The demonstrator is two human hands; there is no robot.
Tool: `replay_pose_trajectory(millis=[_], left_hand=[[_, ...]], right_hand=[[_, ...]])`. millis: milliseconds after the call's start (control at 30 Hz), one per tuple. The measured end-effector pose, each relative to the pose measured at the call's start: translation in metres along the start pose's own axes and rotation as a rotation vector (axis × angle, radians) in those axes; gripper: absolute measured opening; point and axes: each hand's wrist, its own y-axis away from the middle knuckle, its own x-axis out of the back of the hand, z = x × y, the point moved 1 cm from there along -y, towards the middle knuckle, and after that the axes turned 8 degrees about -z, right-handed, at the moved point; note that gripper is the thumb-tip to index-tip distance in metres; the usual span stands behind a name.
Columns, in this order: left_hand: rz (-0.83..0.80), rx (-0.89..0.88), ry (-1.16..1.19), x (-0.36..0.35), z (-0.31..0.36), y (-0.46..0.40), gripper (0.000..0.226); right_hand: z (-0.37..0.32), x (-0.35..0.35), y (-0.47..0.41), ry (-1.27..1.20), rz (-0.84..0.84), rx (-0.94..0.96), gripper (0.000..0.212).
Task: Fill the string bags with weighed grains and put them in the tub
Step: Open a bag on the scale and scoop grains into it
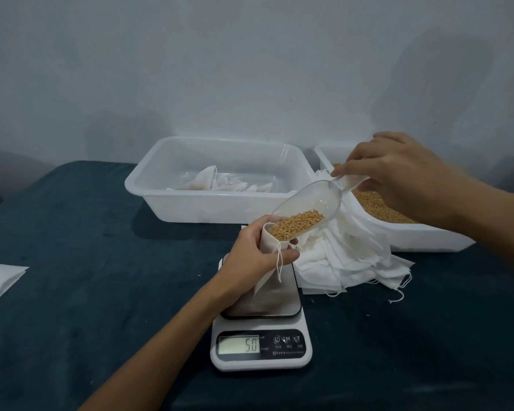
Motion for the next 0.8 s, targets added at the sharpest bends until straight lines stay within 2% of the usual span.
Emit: replay_pose_trajectory(millis=[533,800], left_hand=[[-0.002,0.004,0.026,0.001,-0.001,0.0,0.045],[0.079,-0.011,0.044,0.002,0.0,0.0,0.042]], right_hand=[[-0.004,0.002,-0.002,0.069,0.068,0.01,0.047],[-0.021,0.017,-0.012,0.243,0.172,0.086,0.057]])
